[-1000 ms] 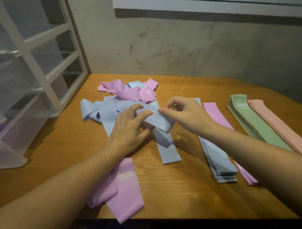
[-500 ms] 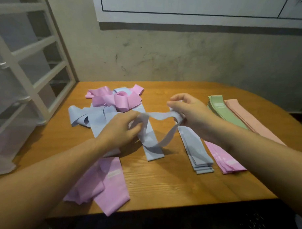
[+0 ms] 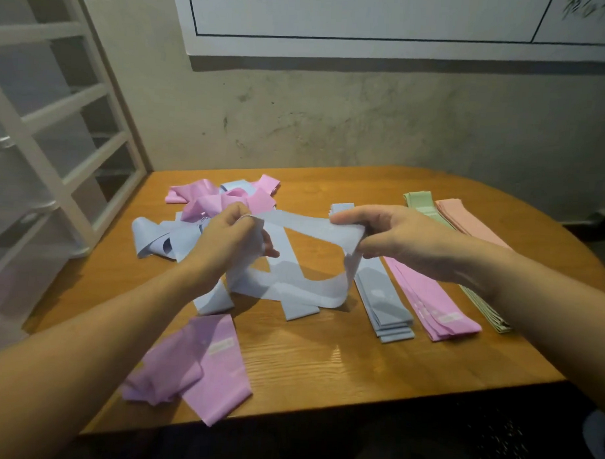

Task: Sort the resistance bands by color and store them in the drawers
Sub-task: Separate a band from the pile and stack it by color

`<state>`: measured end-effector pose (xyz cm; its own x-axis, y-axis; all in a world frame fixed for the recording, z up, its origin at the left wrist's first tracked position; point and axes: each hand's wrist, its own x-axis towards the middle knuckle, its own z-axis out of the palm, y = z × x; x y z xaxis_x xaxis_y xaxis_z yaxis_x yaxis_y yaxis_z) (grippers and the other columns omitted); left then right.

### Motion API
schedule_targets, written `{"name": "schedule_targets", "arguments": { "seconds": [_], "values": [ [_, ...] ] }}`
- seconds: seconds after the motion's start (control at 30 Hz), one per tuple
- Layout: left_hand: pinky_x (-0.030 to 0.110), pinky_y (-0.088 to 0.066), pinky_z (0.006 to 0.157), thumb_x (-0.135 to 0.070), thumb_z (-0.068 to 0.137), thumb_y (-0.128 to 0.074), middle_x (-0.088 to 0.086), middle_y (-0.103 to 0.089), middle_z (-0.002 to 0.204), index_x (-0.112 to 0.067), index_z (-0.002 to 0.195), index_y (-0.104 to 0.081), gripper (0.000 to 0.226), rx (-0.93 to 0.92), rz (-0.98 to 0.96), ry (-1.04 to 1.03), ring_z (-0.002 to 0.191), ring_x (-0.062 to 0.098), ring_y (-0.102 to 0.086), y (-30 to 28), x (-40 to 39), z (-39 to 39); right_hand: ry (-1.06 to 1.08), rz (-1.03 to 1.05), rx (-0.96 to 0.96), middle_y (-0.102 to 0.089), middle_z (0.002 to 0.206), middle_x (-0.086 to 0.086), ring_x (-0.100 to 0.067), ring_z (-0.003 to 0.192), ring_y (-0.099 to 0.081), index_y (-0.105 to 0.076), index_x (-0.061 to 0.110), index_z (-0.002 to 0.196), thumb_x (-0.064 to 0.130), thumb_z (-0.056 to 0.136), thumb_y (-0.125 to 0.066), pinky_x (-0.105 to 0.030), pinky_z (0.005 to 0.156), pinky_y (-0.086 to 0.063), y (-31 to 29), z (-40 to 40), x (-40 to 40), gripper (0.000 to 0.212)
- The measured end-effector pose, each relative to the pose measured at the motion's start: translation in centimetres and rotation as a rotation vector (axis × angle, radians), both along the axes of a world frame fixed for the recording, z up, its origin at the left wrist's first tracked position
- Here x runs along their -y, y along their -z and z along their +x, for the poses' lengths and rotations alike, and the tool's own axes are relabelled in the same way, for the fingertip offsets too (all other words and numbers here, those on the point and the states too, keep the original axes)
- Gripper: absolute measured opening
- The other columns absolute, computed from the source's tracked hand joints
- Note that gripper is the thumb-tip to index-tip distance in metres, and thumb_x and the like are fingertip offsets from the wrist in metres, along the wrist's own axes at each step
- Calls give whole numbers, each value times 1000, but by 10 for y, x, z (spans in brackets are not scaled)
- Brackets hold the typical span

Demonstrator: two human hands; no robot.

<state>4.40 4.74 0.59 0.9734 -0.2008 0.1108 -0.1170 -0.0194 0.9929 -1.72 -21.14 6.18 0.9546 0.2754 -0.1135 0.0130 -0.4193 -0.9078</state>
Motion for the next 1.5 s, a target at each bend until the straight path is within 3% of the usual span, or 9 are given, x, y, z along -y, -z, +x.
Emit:
{"name": "schedule_targets", "arguments": {
  "seconds": [0.17,0.37,0.6,0.8,0.9,1.03,1.13,1.27,1.5],
  "values": [
    [30,-50,53,-12,102,-52,13,-49,77,-14,105,-48,5,-70,-17,86,55,20,-52,-12,-6,0,-120,-141,-17,-70,118,7,-10,112,-64,-68,32,122,-6,92,-60,-24,96,-53,1,-6,11,49],
    [26,-29,51,-7,96,-58,-1,-51,67,-15,105,-57,12,-61,198,117,54,15,-40,-15,-15,1,-123,-209,138,-73,109,18,-2,105,-65,-77,30,112,1,91,-67,-19,91,-52,-10,-19,21,36],
    [23,-29,48,-21,95,-62,-8,-52,61,-11,92,-59,11,-42,310,183,52,13,-38,-2,-11,-10,-50,50,232,-74,90,4,-11,86,-68,-79,14,93,2,89,-68,-24,77,-57,-15,-24,26,16],
    [27,-33,54,-50,85,-63,-5,-59,73,-8,98,-66,45,-17,460,314,57,15,-41,0,3,-31,215,269,300,-68,112,2,-17,101,-67,-71,15,91,16,86,-71,-33,87,-53,-13,-15,23,5],
    [23,-41,62,-42,101,-52,-15,-61,67,-18,91,-64,29,-37,554,372,61,12,-50,-3,13,-39,279,438,186,-68,108,-10,-26,102,-69,-63,13,103,19,98,-62,-38,90,-57,-10,-9,20,8],
    [28,-49,82,-68,91,-50,-14,-70,95,-29,96,-72,44,58,649,437,88,5,-63,-3,20,-41,330,563,116,-65,95,-8,-23,85,-65,-59,15,107,21,101,-58,-34,75,-57,-11,-1,11,9],
    [19,-46,86,-74,88,-46,-33,-67,104,-44,106,-69,42,68,620,452,99,-9,-61,-8,27,-44,332,554,141,-64,87,-3,-17,78,-59,-61,19,101,19,99,-61,-29,64,-51,-13,4,0,2],
    [29,-50,95,-69,83,-52,-28,-64,117,-46,119,-60,43,130,434,416,112,0,-61,-20,43,-42,270,477,190,-65,84,0,-13,74,-61,-64,22,94,19,96,-65,-26,59,-51,-11,11,-12,4],
    [36,-58,86,-21,102,-56,2,-74,113,-23,125,-61,23,156,131,256,104,17,-71,-44,74,-46,275,506,261,-63,75,-1,-12,60,-57,-63,13,95,14,96,-65,-24,51,-43,-3,17,-29,3]
  ]
}}
